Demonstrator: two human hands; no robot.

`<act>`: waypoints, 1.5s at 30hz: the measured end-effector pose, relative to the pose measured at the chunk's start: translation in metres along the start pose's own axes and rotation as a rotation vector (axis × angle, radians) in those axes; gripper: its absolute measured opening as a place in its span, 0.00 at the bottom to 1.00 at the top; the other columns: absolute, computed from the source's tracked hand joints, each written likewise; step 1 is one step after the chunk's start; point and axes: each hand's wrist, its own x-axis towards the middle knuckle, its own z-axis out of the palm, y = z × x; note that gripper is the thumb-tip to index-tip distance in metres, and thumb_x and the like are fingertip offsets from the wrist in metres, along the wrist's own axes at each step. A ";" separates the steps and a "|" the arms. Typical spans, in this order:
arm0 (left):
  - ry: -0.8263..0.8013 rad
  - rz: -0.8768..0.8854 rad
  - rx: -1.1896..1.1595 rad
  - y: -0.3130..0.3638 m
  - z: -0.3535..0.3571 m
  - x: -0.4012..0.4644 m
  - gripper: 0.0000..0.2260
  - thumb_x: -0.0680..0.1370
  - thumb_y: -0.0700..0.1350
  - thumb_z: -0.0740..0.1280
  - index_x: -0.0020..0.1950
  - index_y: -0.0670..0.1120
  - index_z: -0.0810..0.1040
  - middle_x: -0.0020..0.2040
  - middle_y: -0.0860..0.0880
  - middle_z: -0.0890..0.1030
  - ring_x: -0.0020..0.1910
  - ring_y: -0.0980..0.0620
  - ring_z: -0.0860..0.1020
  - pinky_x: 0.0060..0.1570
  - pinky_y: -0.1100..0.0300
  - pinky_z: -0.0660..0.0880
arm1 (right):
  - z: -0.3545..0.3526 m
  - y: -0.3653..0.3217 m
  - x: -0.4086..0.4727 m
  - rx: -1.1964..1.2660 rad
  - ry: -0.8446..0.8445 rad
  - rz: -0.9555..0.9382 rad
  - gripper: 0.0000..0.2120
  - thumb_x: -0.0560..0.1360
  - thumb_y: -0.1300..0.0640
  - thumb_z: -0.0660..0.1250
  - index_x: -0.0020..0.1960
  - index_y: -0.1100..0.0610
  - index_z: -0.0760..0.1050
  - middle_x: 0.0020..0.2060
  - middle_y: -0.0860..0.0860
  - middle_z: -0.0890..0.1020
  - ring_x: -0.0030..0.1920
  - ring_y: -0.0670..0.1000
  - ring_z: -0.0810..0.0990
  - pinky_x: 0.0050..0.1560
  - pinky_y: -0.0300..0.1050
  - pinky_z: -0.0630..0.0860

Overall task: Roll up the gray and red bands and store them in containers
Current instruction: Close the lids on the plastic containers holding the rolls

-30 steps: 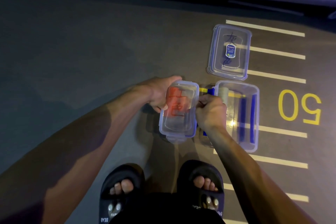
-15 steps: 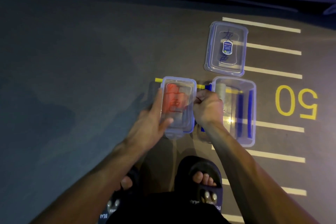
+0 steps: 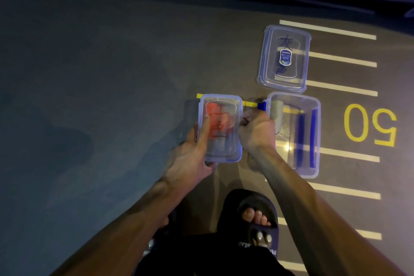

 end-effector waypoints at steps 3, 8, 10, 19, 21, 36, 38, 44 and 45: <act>-0.003 0.006 -0.001 -0.008 -0.007 0.001 0.55 0.71 0.60 0.75 0.81 0.56 0.35 0.75 0.49 0.65 0.60 0.42 0.78 0.53 0.48 0.76 | 0.002 -0.003 0.000 0.020 -0.021 -0.005 0.07 0.76 0.62 0.63 0.42 0.55 0.77 0.35 0.48 0.80 0.32 0.46 0.74 0.31 0.33 0.67; -0.021 -0.107 0.000 -0.016 -0.041 0.006 0.53 0.68 0.72 0.69 0.81 0.61 0.39 0.83 0.48 0.48 0.80 0.43 0.53 0.73 0.45 0.63 | 0.024 -0.002 -0.009 0.285 -0.087 0.046 0.07 0.75 0.63 0.68 0.41 0.54 0.80 0.41 0.50 0.85 0.44 0.53 0.85 0.48 0.51 0.84; 0.087 -0.005 -0.034 -0.007 -0.050 0.018 0.39 0.74 0.69 0.62 0.81 0.55 0.55 0.83 0.48 0.50 0.81 0.45 0.52 0.75 0.44 0.61 | 0.029 0.000 -0.009 0.379 -0.110 0.066 0.05 0.75 0.62 0.70 0.43 0.53 0.82 0.42 0.51 0.87 0.46 0.56 0.87 0.47 0.58 0.85; -0.113 0.184 -0.138 0.062 -0.068 0.154 0.21 0.81 0.41 0.61 0.75 0.47 0.70 0.70 0.44 0.76 0.68 0.43 0.74 0.67 0.54 0.69 | -0.082 0.012 0.077 0.304 0.284 -0.033 0.10 0.80 0.60 0.66 0.59 0.55 0.82 0.51 0.51 0.85 0.49 0.49 0.82 0.56 0.45 0.79; -0.193 0.090 -0.154 0.075 -0.066 0.178 0.24 0.82 0.42 0.60 0.79 0.48 0.64 0.74 0.43 0.73 0.70 0.42 0.73 0.66 0.56 0.69 | -0.103 0.022 0.102 0.212 0.280 0.049 0.14 0.80 0.59 0.65 0.65 0.55 0.79 0.57 0.52 0.84 0.56 0.52 0.82 0.63 0.48 0.77; -0.092 -0.259 -1.256 0.097 -0.047 0.215 0.17 0.80 0.42 0.70 0.68 0.40 0.76 0.50 0.48 0.82 0.47 0.53 0.80 0.47 0.61 0.79 | -0.134 0.055 0.111 0.446 0.285 0.085 0.13 0.76 0.60 0.74 0.61 0.56 0.82 0.52 0.49 0.86 0.51 0.50 0.85 0.55 0.50 0.83; -0.018 -0.221 -1.206 0.100 -0.050 0.205 0.12 0.80 0.41 0.71 0.63 0.42 0.78 0.43 0.50 0.81 0.41 0.55 0.80 0.43 0.62 0.79 | -0.137 0.052 0.096 0.516 0.281 0.044 0.13 0.75 0.62 0.75 0.60 0.58 0.82 0.51 0.51 0.86 0.50 0.50 0.85 0.52 0.46 0.83; -0.099 -0.110 -1.089 0.097 -0.045 0.147 0.10 0.79 0.36 0.70 0.55 0.48 0.76 0.40 0.51 0.75 0.30 0.56 0.75 0.33 0.61 0.76 | -0.134 0.087 0.040 0.511 0.214 0.060 0.16 0.74 0.60 0.75 0.61 0.52 0.79 0.50 0.55 0.85 0.47 0.51 0.84 0.53 0.57 0.83; -0.130 -0.105 -1.035 0.096 -0.040 0.135 0.10 0.78 0.35 0.71 0.55 0.48 0.76 0.40 0.52 0.75 0.32 0.55 0.75 0.34 0.57 0.77 | -0.132 0.095 0.032 0.495 0.215 0.084 0.15 0.74 0.55 0.74 0.60 0.49 0.80 0.48 0.54 0.85 0.47 0.51 0.85 0.54 0.59 0.83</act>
